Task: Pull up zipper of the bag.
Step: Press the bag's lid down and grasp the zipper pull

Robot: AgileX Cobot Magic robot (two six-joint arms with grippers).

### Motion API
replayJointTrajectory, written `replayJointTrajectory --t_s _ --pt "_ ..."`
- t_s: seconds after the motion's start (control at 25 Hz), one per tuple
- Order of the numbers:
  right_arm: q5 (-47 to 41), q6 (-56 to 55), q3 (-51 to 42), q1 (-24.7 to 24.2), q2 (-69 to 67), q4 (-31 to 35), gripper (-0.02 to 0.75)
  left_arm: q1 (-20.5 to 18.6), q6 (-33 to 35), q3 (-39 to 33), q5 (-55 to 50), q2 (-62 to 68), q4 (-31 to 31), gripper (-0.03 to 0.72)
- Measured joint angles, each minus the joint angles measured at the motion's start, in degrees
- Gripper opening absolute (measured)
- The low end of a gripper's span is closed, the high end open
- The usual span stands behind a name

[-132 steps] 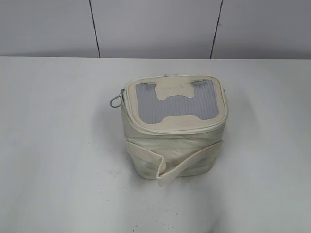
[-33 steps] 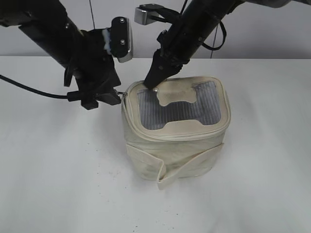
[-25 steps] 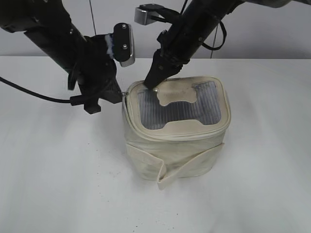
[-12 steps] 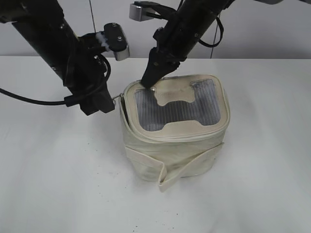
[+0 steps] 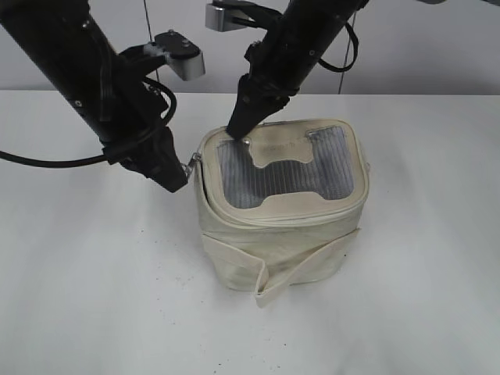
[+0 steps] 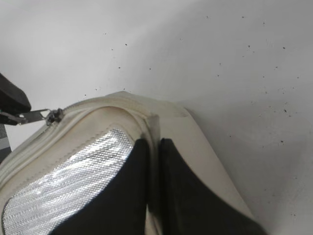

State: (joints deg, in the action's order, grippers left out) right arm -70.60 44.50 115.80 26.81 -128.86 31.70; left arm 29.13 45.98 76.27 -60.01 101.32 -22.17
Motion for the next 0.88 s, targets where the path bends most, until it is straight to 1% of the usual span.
replayJointTrajectory --t_s 0.28,0.4,0.6,0.72,0.8,0.88 --pt "-0.06 -1.12 1.51 0.1 -0.43 -0.44 0.037 0.39 -4.49 -0.04 -2.39 0.0 -1.2 -0.001" --pt "-0.06 -2.13 3.02 -0.03 -0.67 -2.71 0.037 1.39 -5.27 -2.08 -5.2 0.0 -2.24 -0.002" --pt "-0.11 -3.15 3.63 0.12 -0.67 -3.14 0.037 2.1 -6.02 -6.62 -1.61 -0.96 -7.56 -0.002" --pt "-0.11 -3.57 3.76 0.01 -0.67 -3.65 0.037 4.74 -6.43 -8.83 0.25 -2.22 -10.48 -0.002" --pt "-0.11 -3.57 3.76 0.06 -0.67 -3.65 0.037 7.21 -8.37 -9.22 2.48 -2.59 -11.36 -0.002" --pt "-0.11 -3.64 3.76 0.11 -0.67 -3.79 0.037 10.63 -11.17 -9.42 6.07 -2.77 -11.82 -0.002"
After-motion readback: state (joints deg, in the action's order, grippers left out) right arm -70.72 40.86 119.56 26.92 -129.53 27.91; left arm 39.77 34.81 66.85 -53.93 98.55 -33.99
